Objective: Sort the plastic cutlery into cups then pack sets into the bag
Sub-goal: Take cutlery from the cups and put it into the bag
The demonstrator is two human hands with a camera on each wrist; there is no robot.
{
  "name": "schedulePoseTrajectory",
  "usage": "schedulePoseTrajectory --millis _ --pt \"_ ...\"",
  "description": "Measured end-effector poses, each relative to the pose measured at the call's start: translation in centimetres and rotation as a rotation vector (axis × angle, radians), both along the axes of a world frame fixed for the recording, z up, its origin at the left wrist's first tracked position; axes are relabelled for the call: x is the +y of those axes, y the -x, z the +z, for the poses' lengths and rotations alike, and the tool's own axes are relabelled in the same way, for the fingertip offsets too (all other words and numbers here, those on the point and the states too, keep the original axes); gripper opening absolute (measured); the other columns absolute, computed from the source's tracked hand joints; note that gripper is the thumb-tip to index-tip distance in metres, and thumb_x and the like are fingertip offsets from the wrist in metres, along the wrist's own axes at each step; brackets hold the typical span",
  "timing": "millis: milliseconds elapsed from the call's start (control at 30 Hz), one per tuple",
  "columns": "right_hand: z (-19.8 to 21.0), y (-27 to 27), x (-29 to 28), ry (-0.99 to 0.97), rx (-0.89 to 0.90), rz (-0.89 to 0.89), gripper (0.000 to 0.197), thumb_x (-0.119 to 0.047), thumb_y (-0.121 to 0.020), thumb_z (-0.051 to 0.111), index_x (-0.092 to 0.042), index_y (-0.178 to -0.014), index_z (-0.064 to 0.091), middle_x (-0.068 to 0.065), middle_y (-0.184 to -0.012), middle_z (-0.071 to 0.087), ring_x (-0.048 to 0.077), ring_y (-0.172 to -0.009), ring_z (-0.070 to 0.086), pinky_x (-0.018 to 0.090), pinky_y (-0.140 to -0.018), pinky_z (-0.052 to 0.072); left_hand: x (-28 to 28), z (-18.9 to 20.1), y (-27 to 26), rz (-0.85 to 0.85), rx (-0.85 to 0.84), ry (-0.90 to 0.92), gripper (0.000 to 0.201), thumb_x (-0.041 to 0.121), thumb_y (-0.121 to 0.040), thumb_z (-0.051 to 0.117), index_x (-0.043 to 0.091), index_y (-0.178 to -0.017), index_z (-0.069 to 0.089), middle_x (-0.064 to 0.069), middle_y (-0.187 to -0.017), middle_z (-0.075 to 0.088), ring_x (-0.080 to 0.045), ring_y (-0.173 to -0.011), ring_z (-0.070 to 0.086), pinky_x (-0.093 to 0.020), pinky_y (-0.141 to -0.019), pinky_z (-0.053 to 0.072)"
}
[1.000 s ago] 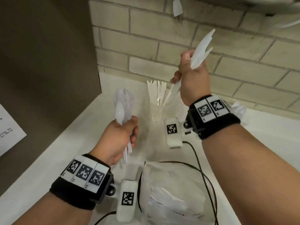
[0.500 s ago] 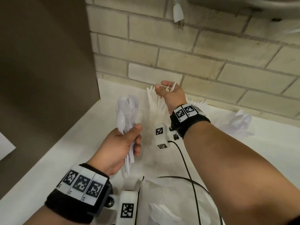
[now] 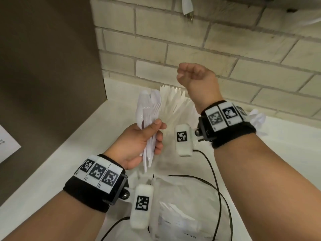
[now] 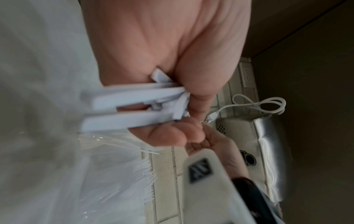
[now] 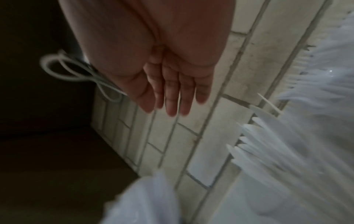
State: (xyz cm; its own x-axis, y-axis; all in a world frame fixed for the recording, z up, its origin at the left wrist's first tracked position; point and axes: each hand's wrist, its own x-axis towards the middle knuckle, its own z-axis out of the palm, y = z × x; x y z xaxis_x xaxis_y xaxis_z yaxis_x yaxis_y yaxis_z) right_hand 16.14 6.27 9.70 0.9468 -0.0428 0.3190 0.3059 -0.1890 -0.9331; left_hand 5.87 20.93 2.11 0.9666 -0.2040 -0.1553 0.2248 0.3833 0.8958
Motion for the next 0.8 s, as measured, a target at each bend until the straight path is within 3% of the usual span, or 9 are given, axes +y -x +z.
schedulePoseTrajectory --millis 67,133,233,400,500,700,800 --pt "0.7 2.9 -0.4 0.02 0.057 0.062 0.011 -0.005 -0.083 0.069 -0.013 -0.09 0.068 -0.001 -0.082 0.069 0.007 -0.07 0.062 0.018 -0.064 0.049 -0.1 0.2 0.0 -0.056 0.01 0.073 0.03 0.035 -0.081 0.058 0.008 -0.094 0.061 0.0 -0.058 0.047 -0.012 -0.046 0.043 -0.024 -0.045 0.039" --pt "0.6 5.3 -0.9 0.128 0.167 0.129 0.013 -0.02 -0.078 0.077 -0.013 -0.081 0.067 -0.002 -0.068 0.066 0.01 -0.06 0.058 0.025 -0.059 0.049 -0.4 0.3 0.0 -0.096 0.013 0.131 0.035 0.04 -0.081 0.057 0.009 -0.097 0.057 0.0 -0.06 0.042 -0.011 -0.047 0.038 -0.023 -0.045 0.035" --pt "-0.8 7.6 -1.1 0.22 0.317 0.235 0.028 -0.031 -0.076 0.078 -0.009 -0.089 0.068 0.001 -0.07 0.069 0.008 -0.059 0.058 0.022 -0.057 0.049 -0.9 0.4 -0.1 -0.167 0.011 0.182 0.046 0.051 -0.077 0.059 0.011 -0.099 0.053 0.001 -0.063 0.039 -0.01 -0.05 0.035 -0.022 -0.047 0.035" --pt "-2.4 8.6 -1.3 0.111 0.303 0.14 0.016 -0.016 -0.078 0.077 -0.01 -0.088 0.065 -0.004 -0.072 0.066 -0.003 -0.054 0.058 0.009 -0.05 0.042 -2.0 0.3 0.1 -0.251 -0.009 0.194 0.05 0.059 -0.074 0.054 0.021 -0.107 0.056 0.001 -0.063 0.038 -0.01 -0.051 0.034 -0.023 -0.05 0.034" --pt "-2.6 8.7 -1.6 0.099 0.351 0.08 0.028 -0.022 -0.074 0.08 -0.008 -0.094 0.065 -0.001 -0.078 0.066 -0.003 -0.053 0.056 0.008 -0.048 0.041 -2.6 0.4 0.2 -0.244 -0.001 0.18 0.043 0.059 -0.077 0.051 0.019 -0.093 0.05 0.0 -0.063 0.04 -0.011 -0.05 0.036 -0.024 -0.05 0.035" --pt "-2.8 9.2 -2.0 0.103 0.357 0.053 0.023 -0.023 -0.075 0.081 -0.014 -0.08 0.061 -0.007 -0.068 0.058 -0.009 -0.042 0.05 0.006 -0.043 0.038 -3.1 0.3 0.1 -0.267 -0.019 0.174 0.053 0.059 -0.09 0.034 0.016 -0.117 0.047 -0.002 -0.065 0.044 -0.013 -0.052 0.04 -0.025 -0.052 0.036" --pt "-3.0 9.5 -1.9 0.097 0.319 0.011 0.02 -0.02 -0.077 0.079 -0.01 -0.083 0.063 -0.007 -0.061 0.058 -0.007 -0.042 0.052 0.008 -0.044 0.041 -3.5 0.4 0.2 -0.219 -0.02 0.159 0.05 0.055 -0.09 0.035 0.012 -0.108 0.051 -0.004 -0.068 0.045 -0.014 -0.054 0.043 -0.027 -0.053 0.039"
